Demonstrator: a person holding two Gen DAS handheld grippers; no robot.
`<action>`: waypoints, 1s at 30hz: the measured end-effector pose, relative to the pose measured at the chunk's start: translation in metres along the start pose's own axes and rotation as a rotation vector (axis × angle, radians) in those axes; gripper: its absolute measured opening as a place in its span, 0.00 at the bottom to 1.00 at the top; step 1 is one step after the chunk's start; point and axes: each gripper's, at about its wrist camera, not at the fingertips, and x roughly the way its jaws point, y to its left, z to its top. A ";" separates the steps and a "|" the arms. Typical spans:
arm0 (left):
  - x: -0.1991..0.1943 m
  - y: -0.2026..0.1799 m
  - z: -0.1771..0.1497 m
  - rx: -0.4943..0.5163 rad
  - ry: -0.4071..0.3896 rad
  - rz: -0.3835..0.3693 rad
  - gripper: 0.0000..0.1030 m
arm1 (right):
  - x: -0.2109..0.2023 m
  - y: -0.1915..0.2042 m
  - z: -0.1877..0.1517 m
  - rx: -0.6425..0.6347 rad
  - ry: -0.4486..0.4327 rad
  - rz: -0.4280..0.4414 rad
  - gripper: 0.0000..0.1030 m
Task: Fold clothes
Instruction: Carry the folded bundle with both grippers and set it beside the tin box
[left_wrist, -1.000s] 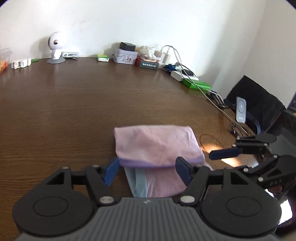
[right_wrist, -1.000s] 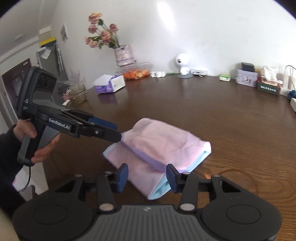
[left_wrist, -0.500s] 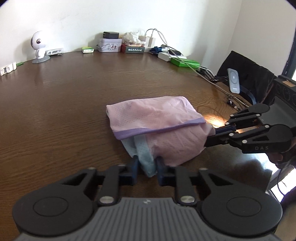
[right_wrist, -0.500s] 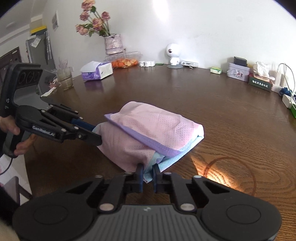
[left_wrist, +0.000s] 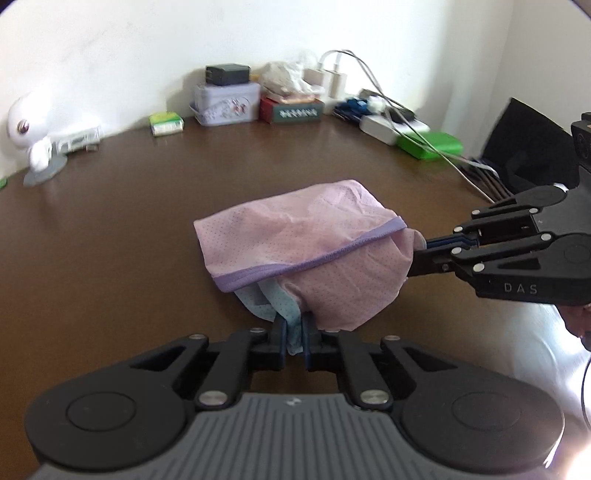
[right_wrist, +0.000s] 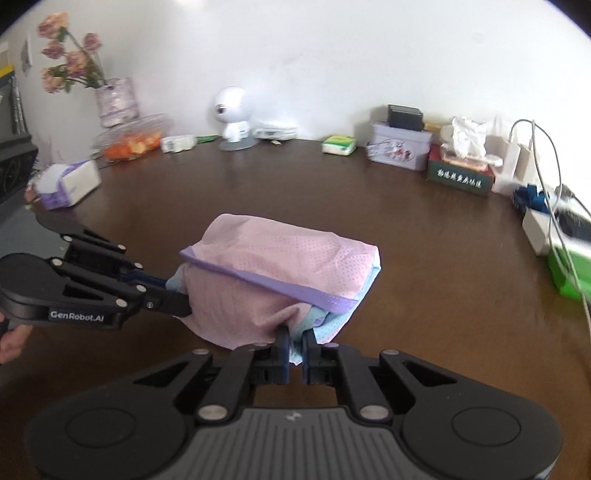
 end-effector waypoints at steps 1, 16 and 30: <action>0.012 0.007 0.013 -0.005 -0.004 0.005 0.06 | 0.010 -0.007 0.013 -0.004 0.003 -0.009 0.05; 0.120 0.087 0.111 -0.158 -0.057 0.091 0.06 | 0.128 -0.090 0.128 -0.002 0.003 -0.090 0.07; -0.036 0.012 0.030 -0.175 -0.174 0.241 0.86 | -0.012 -0.046 0.066 0.069 -0.117 -0.137 0.43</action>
